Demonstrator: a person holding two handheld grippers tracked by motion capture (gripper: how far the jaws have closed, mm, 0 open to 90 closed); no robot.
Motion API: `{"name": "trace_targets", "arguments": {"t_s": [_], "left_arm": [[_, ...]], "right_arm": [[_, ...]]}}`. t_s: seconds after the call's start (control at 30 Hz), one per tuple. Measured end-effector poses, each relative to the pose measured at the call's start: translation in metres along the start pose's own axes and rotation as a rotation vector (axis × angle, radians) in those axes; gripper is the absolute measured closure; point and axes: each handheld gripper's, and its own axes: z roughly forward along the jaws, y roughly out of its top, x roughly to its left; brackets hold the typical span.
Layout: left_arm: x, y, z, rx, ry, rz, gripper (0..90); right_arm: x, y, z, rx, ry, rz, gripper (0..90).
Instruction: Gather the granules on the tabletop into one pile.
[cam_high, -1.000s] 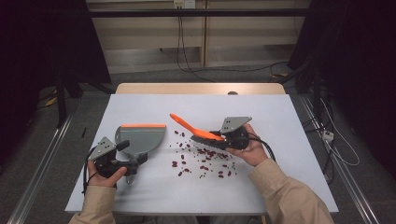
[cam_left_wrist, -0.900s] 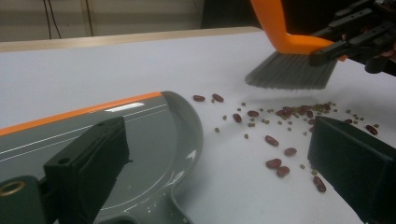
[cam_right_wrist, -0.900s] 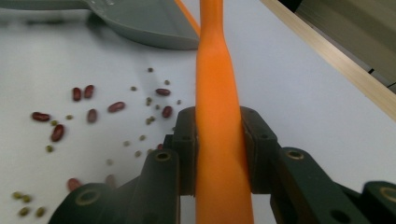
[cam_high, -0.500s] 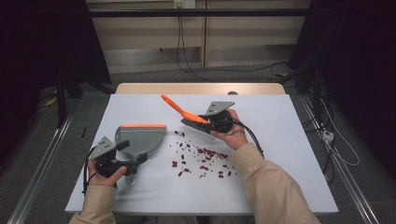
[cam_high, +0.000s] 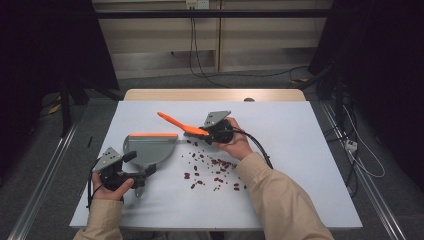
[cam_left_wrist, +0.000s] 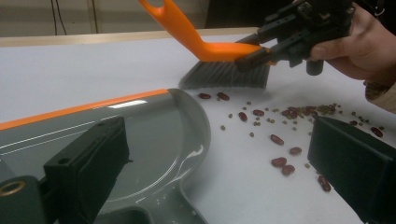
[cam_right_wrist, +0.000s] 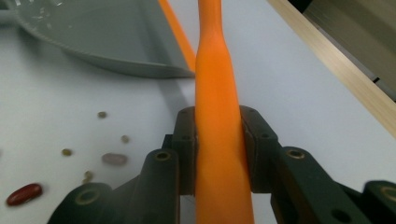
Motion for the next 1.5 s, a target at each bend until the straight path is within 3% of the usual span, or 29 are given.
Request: {"name": "trace_targets", "arguments": {"t_s": [0.27, 0.7, 1.27, 1.5], "left_arm": [[-0.001, 0.001, 0.0, -0.003, -0.002, 0.0, 5.1], [-0.001, 0.0, -0.001, -0.001, 0.001, 0.004, 5.1], [-0.002, 0.001, -0.001, 0.003, 0.001, 0.013, 5.1], [-0.002, 0.001, 0.0, 0.004, 0.001, 0.011, 5.1]], "right_arm": [[0.017, -0.004, -0.01, -0.025, 0.082, -0.039, 70.6], [0.041, -0.012, -0.029, -0.032, 0.151, -0.097, 70.3], [0.062, -0.018, -0.051, -0.026, 0.175, -0.106, 70.4], [0.056, -0.013, -0.054, -0.069, 0.142, -0.09, 70.9]]}}
